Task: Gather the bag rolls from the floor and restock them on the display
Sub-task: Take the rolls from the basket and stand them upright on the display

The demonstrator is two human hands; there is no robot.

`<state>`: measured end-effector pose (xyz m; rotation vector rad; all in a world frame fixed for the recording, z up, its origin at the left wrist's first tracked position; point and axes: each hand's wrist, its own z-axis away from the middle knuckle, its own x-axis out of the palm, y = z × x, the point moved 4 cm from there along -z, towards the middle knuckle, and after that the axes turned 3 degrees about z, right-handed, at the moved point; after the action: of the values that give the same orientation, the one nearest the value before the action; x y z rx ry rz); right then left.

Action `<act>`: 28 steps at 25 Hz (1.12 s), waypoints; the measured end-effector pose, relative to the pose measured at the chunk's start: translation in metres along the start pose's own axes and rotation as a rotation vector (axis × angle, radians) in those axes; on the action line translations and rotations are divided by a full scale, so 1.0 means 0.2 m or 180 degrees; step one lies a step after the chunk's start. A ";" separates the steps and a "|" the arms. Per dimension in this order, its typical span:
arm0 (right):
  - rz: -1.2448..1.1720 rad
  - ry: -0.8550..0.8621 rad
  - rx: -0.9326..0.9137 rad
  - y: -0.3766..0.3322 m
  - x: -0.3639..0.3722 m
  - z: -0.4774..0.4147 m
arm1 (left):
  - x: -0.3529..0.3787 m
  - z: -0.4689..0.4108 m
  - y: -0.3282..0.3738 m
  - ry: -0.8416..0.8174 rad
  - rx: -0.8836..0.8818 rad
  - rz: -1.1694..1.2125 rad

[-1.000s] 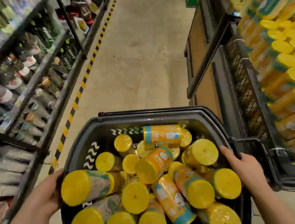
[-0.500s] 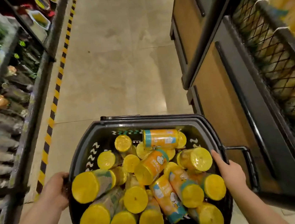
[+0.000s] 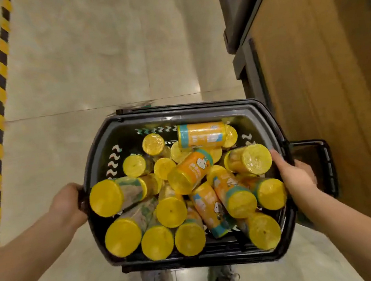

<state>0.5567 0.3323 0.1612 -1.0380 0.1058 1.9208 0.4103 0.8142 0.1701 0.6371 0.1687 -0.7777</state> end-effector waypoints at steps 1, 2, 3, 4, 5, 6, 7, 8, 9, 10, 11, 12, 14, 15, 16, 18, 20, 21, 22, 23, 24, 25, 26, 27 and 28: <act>0.0017 -0.0015 0.0010 -0.01 0.01 -0.04 | 0.04 -0.04 -0.01 -0.0015 -0.0116 -0.0042; 0.0029 -0.0062 0.0013 -0.02 0.03 -0.06 | 0.03 -0.07 -0.02 -0.0092 -0.0175 0.0052; 0.0074 -0.0123 -0.0002 -0.04 0.04 -0.08 | 0.01 -0.09 -0.01 -0.0143 -0.0195 0.0082; 0.0161 -0.0180 -0.0044 -0.07 0.05 -0.09 | -0.01 -0.10 -0.02 -0.0075 -0.0265 0.0064; 0.0264 -0.0240 -0.0134 -0.09 0.06 -0.10 | -0.04 -0.11 -0.02 -0.0005 -0.0259 0.0026; 0.0330 -0.0265 -0.0211 -0.12 0.06 -0.13 | -0.04 -0.10 -0.01 -0.0040 -0.0259 0.0019; 0.0390 -0.0265 -0.0252 -0.13 0.05 -0.15 | -0.04 -0.10 -0.02 -0.0025 -0.0242 -0.0087; 0.0440 -0.0295 -0.0246 -0.14 0.06 -0.17 | -0.04 -0.09 -0.02 -0.0078 -0.0311 -0.0172; 0.0466 -0.0339 -0.0221 -0.13 0.06 -0.19 | -0.04 -0.11 -0.03 -0.0072 -0.0340 -0.0223; 0.0497 -0.0397 -0.0191 -0.12 0.06 -0.19 | -0.04 -0.10 -0.03 -0.0059 -0.0342 -0.0260; 0.0558 -0.0455 -0.0174 -0.12 0.05 -0.19 | -0.04 -0.08 -0.02 -0.0050 -0.0321 -0.0328; 0.0616 -0.0490 -0.0182 -0.12 0.04 -0.18 | -0.04 -0.07 -0.01 -0.0097 -0.0285 -0.0373; 0.0724 -0.0544 -0.0174 -0.12 0.02 -0.16 | -0.04 -0.02 0.04 -0.0270 -0.0204 -0.0640; 0.0790 -0.0545 -0.0206 -0.13 -0.01 -0.13 | -0.04 0.02 0.09 -0.0268 -0.0044 -0.0867; 0.0862 -0.0463 -0.0337 -0.14 -0.04 -0.10 | -0.03 0.06 0.14 -0.0173 0.0304 -0.1124; 0.0918 -0.0090 -0.0984 -0.20 -0.11 -0.03 | 0.04 0.26 0.27 0.0049 0.1610 -0.1648; 0.0875 0.0211 -0.1940 -0.30 -0.17 0.10 | 0.20 0.53 0.33 -0.0198 0.2990 -0.2083; 0.0915 0.0197 -0.2388 -0.35 -0.18 0.16 | 0.30 0.62 0.30 -0.0506 0.3339 -0.2345; 0.0990 0.0084 -0.2764 -0.40 -0.18 0.21 | 0.40 0.67 0.25 -0.0858 0.3424 -0.2634; 0.1096 -0.0080 -0.3044 -0.43 -0.16 0.25 | 0.50 0.69 0.19 -0.1130 0.3341 -0.2954; 0.1247 -0.0249 -0.3223 -0.44 -0.13 0.27 | 0.58 0.68 0.13 -0.1279 0.3208 -0.3253; 0.1423 -0.0406 -0.3307 -0.45 -0.09 0.27 | 0.66 0.66 0.07 -0.1342 0.3047 -0.3522; 0.1614 -0.0534 -0.3312 -0.45 -0.05 0.27 | 0.72 0.63 0.02 -0.1325 0.2858 -0.3746; 0.1802 -0.0621 -0.3232 -0.44 -0.01 0.25 | 0.77 0.60 -0.02 -0.1267 0.2687 -0.3947; 0.1939 -0.0686 -0.3068 -0.42 0.04 0.24 | 0.81 0.56 -0.06 -0.1193 0.2560 -0.4114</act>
<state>0.5892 0.4078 0.2144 -1.5037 -0.7829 2.7103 0.5072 0.6450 0.1946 1.1184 -0.1258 -2.2574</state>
